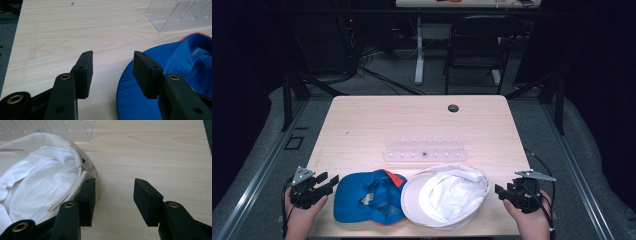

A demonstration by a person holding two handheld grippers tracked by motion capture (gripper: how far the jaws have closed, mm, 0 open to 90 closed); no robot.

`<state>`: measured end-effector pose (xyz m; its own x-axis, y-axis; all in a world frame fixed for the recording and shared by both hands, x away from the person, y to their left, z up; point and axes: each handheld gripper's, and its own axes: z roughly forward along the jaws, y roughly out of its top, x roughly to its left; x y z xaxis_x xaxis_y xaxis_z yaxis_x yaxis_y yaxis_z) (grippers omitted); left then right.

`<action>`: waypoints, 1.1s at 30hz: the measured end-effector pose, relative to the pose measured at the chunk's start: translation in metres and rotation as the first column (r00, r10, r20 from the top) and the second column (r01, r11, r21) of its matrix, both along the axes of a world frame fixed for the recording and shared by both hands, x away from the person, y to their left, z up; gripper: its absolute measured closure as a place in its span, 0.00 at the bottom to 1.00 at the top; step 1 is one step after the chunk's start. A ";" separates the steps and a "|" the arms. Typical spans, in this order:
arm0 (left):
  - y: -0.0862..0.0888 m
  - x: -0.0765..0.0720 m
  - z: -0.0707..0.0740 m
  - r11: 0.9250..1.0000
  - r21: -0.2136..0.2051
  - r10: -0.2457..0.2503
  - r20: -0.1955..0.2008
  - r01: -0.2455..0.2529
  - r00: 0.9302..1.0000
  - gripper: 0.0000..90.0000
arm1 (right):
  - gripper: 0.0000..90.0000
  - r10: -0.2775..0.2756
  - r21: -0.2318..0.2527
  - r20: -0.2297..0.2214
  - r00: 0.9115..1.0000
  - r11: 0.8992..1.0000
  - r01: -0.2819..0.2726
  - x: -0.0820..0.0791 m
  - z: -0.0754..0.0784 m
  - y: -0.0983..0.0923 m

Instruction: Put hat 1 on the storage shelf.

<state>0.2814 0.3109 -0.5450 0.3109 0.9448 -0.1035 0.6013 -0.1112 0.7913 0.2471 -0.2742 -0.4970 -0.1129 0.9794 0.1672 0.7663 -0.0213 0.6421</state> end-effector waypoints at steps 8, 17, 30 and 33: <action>0.001 -0.001 0.000 1.000 -0.003 0.008 0.003 -0.008 1.000 0.58 | 0.58 0.034 0.014 -0.026 0.999 0.999 -0.034 0.004 0.015 0.005; 0.001 -0.001 0.000 1.000 -0.004 0.009 0.005 -0.009 1.000 0.59 | 0.58 0.074 0.003 -0.029 0.997 0.997 -0.074 0.002 0.028 0.010; 0.001 0.000 -0.001 1.000 -0.005 0.012 0.004 -0.012 1.000 0.58 | 0.57 0.095 0.047 -0.194 0.976 0.995 -0.087 0.027 0.040 0.016; 0.001 0.000 -0.001 1.000 -0.005 0.012 0.005 -0.012 1.000 0.58 | 0.57 0.092 0.036 -0.228 0.969 0.996 -0.086 0.032 0.038 0.018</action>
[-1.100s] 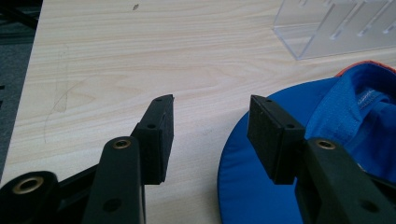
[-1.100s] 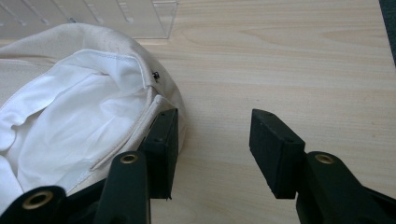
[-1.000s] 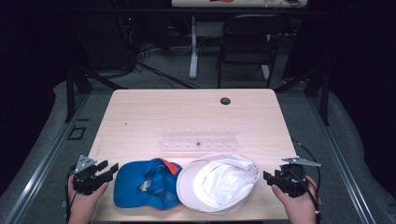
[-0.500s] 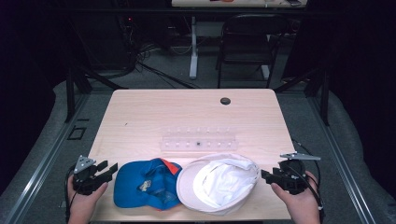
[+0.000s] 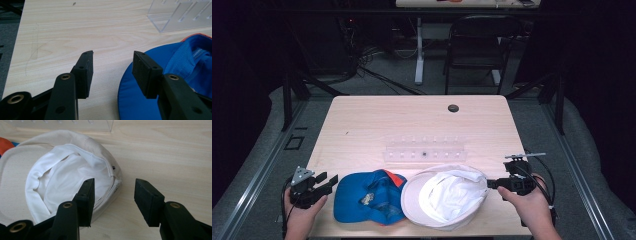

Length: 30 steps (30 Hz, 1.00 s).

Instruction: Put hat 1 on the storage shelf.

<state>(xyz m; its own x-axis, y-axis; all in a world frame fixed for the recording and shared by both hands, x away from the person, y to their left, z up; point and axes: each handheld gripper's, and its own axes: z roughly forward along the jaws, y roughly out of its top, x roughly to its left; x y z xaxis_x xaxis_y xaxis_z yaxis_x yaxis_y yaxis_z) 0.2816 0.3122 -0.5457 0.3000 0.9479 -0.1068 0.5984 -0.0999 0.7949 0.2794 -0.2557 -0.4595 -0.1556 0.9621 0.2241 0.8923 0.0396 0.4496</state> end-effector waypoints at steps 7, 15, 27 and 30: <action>0.000 0.000 0.000 1.000 -0.001 0.000 0.001 0.000 1.000 0.58 | 0.60 -0.028 0.023 -0.139 0.990 0.999 0.032 0.018 -0.013 0.003; 0.000 0.000 0.000 1.000 -0.003 0.002 0.000 -0.002 1.000 0.57 | 0.68 -0.031 0.025 -0.200 0.979 0.999 0.037 0.024 -0.022 0.010; 0.000 0.000 0.000 1.000 -0.003 -0.001 0.001 0.001 1.000 0.57 | 0.83 -0.057 0.042 -0.259 0.964 0.997 0.070 0.030 -0.027 0.011; 0.000 0.000 0.000 1.000 -0.003 -0.003 0.002 0.003 1.000 0.57 | 0.86 -0.056 0.056 -0.263 0.963 0.996 0.073 0.031 -0.028 0.010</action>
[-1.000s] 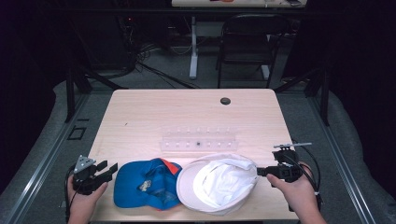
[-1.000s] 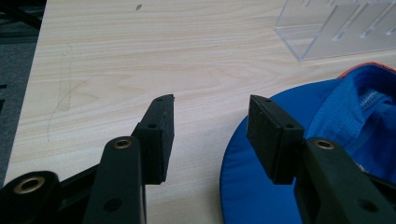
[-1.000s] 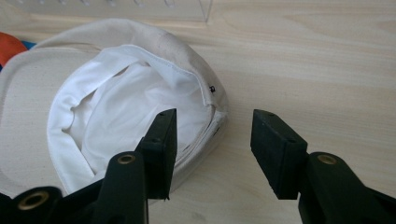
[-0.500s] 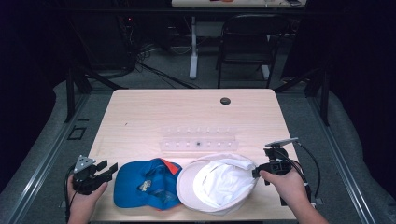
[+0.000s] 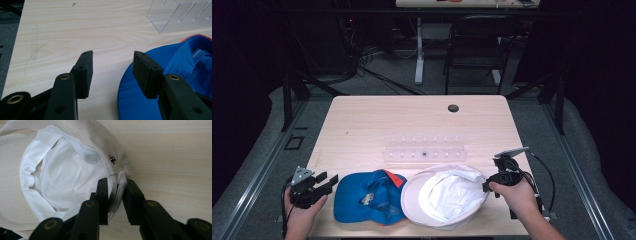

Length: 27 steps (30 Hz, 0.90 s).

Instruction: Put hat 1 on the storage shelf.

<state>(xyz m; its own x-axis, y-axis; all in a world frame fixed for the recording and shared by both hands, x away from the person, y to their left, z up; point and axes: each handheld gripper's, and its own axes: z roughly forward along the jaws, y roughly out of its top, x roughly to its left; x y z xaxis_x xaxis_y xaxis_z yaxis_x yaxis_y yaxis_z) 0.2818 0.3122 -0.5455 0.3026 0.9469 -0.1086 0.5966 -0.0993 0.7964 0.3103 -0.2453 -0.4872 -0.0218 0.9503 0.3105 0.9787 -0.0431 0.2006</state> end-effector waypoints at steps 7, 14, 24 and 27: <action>0.000 0.000 0.000 1.000 -0.002 0.002 0.000 -0.002 1.000 0.57 | 0.90 0.036 -0.007 -0.023 0.999 0.999 -0.036 -0.001 0.003 0.000; 0.000 0.000 0.000 1.000 0.000 0.001 0.000 -0.001 1.000 0.57 | 0.91 0.045 -0.006 -0.024 0.999 0.999 -0.045 0.000 0.006 0.000; 0.001 0.000 0.000 1.000 -0.003 -0.001 -0.009 0.001 1.000 0.59 | 0.91 0.034 0.008 -0.033 0.999 0.999 -0.034 0.001 0.016 -0.002; 0.001 0.000 0.000 1.000 -0.004 -0.001 -0.009 0.001 1.000 0.59 | 0.91 0.032 -0.017 -0.041 0.999 0.999 -0.032 0.001 0.021 0.000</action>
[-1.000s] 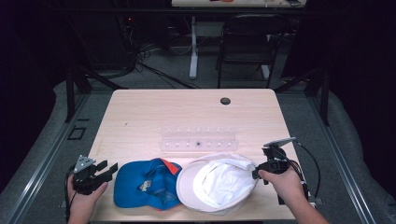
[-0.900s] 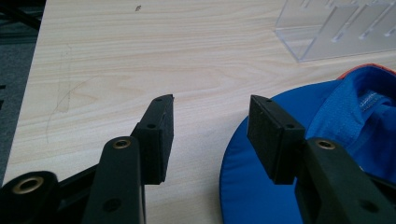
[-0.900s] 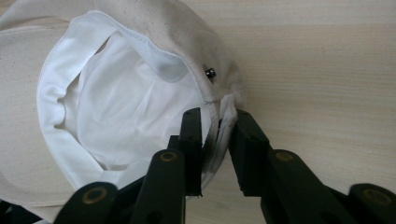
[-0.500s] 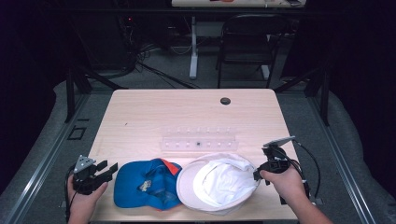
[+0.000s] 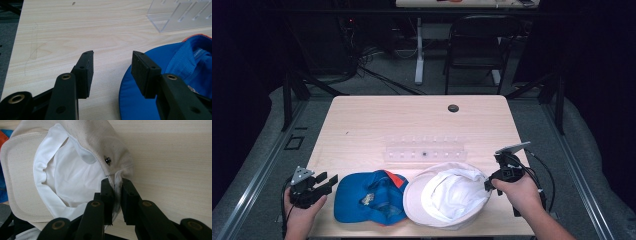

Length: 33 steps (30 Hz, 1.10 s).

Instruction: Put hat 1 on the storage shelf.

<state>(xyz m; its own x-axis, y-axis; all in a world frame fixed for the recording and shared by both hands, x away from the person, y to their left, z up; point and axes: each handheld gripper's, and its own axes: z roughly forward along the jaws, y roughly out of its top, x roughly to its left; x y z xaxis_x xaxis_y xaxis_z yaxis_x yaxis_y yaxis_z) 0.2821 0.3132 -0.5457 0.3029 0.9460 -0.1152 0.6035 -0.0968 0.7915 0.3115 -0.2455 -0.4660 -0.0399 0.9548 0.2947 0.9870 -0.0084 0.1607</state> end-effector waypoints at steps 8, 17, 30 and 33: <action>0.001 0.000 0.000 1.000 -0.003 0.004 0.000 -0.004 1.000 0.59 | 0.91 0.014 -0.050 0.006 1.000 0.999 -0.013 0.000 0.019 0.005; 0.001 0.000 0.000 1.000 -0.005 0.001 0.000 -0.001 1.000 0.59 | 0.91 0.023 -0.107 0.017 1.000 0.994 -0.021 0.002 0.043 0.007; 0.002 -0.001 0.001 1.000 -0.006 0.001 -0.004 -0.002 1.000 0.59 | 0.91 0.050 -0.141 0.018 0.999 0.989 -0.047 0.007 0.075 0.015; 0.003 -0.002 0.001 1.000 0.001 0.001 -0.010 -0.001 1.000 0.59 | 0.91 0.041 -0.140 0.025 0.999 0.989 -0.038 0.009 0.081 0.016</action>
